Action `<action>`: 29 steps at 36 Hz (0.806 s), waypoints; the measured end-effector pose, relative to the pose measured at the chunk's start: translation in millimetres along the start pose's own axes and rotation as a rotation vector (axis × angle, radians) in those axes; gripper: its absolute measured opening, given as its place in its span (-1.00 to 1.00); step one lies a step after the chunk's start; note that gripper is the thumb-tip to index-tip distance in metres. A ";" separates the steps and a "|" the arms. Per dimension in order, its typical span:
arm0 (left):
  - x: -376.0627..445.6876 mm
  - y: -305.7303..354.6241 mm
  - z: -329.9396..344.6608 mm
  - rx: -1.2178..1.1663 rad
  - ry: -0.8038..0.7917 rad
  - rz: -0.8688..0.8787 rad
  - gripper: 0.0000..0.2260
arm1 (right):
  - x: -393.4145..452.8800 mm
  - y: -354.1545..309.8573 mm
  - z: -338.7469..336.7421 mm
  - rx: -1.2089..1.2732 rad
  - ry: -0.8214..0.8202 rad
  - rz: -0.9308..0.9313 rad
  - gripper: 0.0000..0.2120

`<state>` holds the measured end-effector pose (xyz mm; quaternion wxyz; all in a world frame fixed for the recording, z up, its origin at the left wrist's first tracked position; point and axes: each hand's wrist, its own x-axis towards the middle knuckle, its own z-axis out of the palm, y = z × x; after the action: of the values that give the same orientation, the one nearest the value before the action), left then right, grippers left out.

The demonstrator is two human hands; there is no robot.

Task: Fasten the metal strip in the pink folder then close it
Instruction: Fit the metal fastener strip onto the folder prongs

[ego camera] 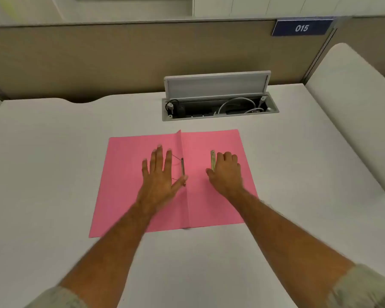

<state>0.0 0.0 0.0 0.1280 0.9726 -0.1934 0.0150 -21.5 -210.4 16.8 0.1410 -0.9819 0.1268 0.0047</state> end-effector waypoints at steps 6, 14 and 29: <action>-15.9 -18.0 21.7 -0.050 -0.122 -0.116 0.02 | -3.9 3.3 11.8 0.076 -0.065 0.146 -0.56; -23.6 -8.6 49.9 -0.063 -0.152 -0.080 -0.10 | -0.2 4.9 19.1 0.058 -0.043 0.264 -0.64; -25.3 -5.4 61.6 -0.011 -0.216 0.013 -0.35 | 7.1 -14.2 18.5 0.045 -0.078 0.392 -0.78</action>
<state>-22.6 -1.4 -62.9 0.1117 0.9665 -0.2126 -0.0902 -10.6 -193.8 2.6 0.1639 -0.9341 0.3099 0.0673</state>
